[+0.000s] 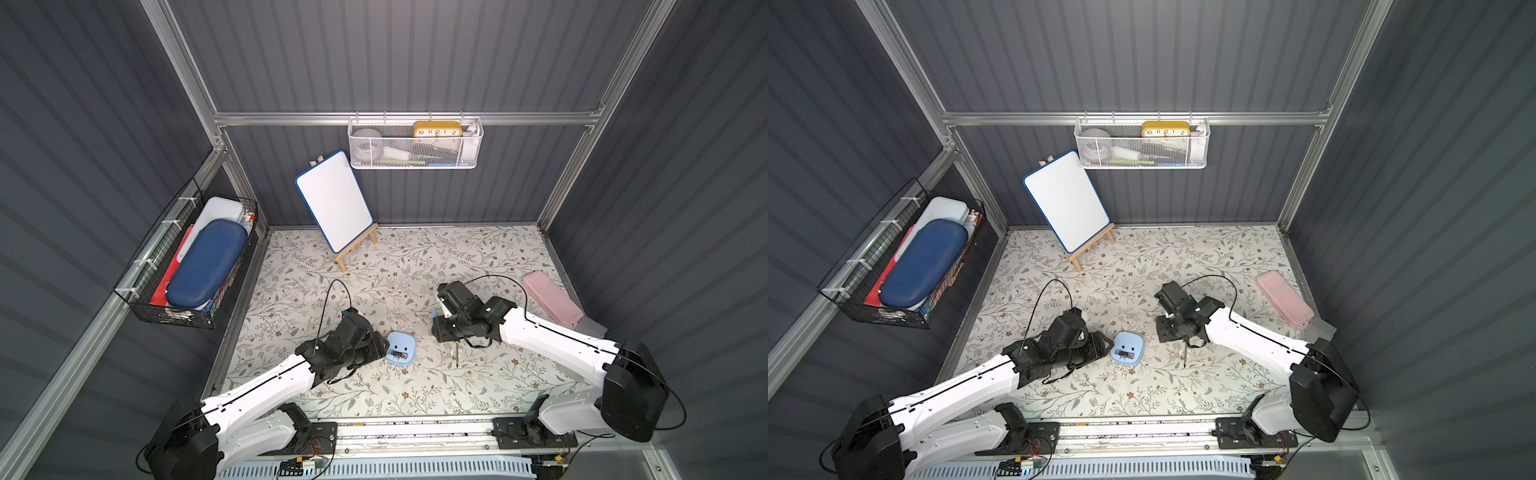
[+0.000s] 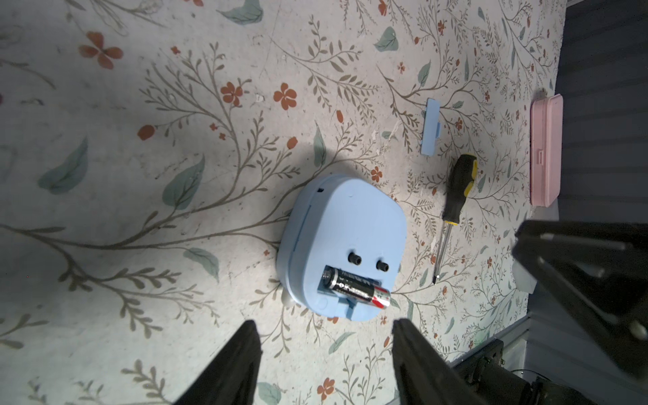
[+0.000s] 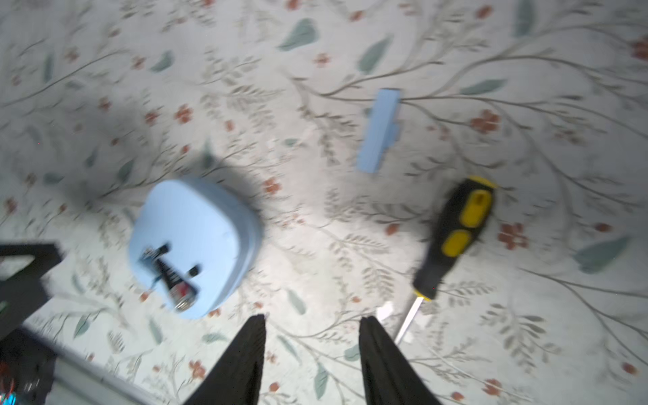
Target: Remove the battery from the alarm
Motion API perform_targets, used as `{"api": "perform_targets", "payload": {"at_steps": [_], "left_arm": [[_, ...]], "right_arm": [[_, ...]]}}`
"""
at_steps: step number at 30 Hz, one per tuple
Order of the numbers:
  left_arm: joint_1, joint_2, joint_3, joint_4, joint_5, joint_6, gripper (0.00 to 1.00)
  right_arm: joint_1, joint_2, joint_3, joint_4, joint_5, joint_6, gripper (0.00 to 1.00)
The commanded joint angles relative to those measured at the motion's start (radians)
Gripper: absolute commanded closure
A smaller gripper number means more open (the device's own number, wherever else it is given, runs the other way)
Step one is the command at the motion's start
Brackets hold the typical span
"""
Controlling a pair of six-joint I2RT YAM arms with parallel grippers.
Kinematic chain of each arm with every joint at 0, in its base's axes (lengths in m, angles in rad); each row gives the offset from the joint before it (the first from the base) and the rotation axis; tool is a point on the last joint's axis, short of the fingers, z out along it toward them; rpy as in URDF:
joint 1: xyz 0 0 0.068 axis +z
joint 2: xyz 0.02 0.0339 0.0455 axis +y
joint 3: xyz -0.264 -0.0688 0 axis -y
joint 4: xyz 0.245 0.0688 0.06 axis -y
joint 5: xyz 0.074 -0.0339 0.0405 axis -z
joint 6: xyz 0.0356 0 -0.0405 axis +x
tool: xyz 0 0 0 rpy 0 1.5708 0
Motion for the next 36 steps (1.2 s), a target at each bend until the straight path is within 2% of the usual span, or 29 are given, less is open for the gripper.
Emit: {"api": "perform_targets", "payload": {"at_steps": [1, 5, 8, 21, 36], "left_arm": [[0.065, -0.013, -0.015, 0.029, 0.049, 0.018, 0.36], [0.164, -0.032, -0.067, 0.118, 0.189, 0.029, 0.37], [0.187, -0.007, -0.134, 0.202, 0.279, -0.005, 0.38], [0.191, 0.057, -0.123, 0.225, 0.293, 0.01, 0.39], [0.194, 0.035, -0.126, 0.216, 0.286, 0.028, 0.39]], "right_arm": [[0.108, 0.013, 0.006, 0.039, -0.084, -0.146, 0.49], [0.145, 0.054, 0.021, 0.044, -0.089, -0.239, 0.48], [0.165, 0.079, 0.05, 0.025, -0.062, -0.294, 0.47], [0.199, 0.211, 0.141, 0.007, -0.057, -0.332, 0.47], [0.214, 0.324, 0.199, -0.005, -0.019, -0.324, 0.51]]}}
